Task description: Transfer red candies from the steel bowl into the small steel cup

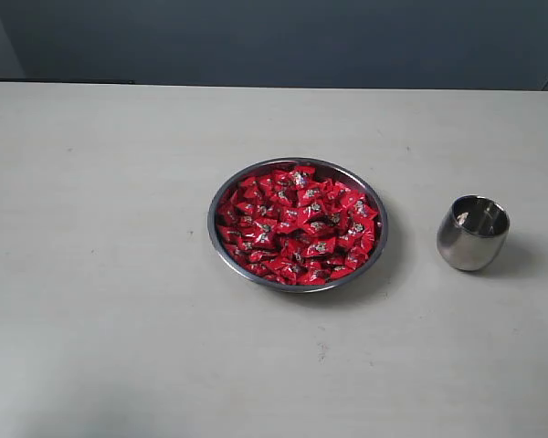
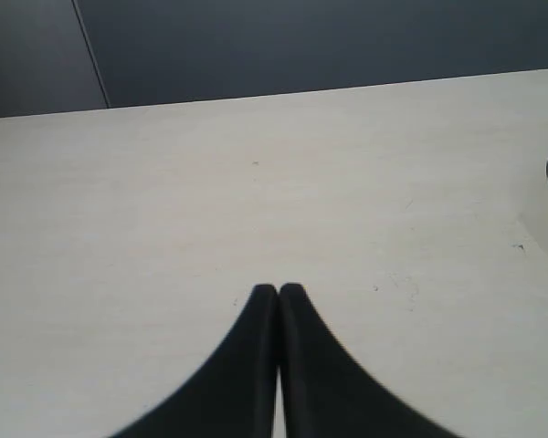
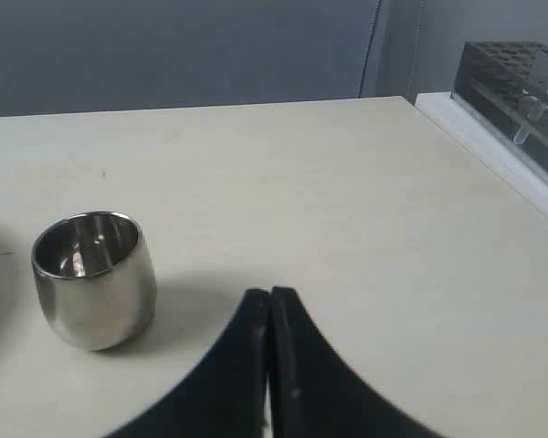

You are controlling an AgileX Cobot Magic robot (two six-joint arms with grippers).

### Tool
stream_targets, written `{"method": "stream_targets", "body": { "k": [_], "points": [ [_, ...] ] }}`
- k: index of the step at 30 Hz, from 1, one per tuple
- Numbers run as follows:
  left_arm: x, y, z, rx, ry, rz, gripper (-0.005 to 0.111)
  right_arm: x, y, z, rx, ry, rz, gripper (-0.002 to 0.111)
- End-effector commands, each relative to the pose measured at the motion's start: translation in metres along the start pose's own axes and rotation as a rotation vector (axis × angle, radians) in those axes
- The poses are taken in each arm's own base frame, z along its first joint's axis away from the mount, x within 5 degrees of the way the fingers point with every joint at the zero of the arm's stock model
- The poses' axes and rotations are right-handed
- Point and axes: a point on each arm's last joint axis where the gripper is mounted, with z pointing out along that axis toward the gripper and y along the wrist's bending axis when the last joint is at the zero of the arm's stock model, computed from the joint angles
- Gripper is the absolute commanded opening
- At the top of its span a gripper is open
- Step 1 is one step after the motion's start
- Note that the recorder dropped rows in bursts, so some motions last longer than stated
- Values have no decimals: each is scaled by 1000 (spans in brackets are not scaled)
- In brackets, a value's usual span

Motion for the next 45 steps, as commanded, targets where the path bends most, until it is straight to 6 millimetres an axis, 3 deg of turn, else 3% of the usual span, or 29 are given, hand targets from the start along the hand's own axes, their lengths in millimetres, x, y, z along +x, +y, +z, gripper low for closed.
{"method": "stream_targets", "body": {
  "k": [1,20,30,45],
  "points": [
    [0,0,0,-1,-10,1,0,1,0,0,6,-3,-4,-1],
    [0,0,0,-1,-10,1,0,0,0,0,6,-14,-2,-1],
    [0,0,0,-1,-10,1,0,-29,-1,-5,-31,-342,265,-1],
    [0,0,0,-1,-10,1,0,-33,-2,-6,-23,-386,268,-1]
  ]
}}
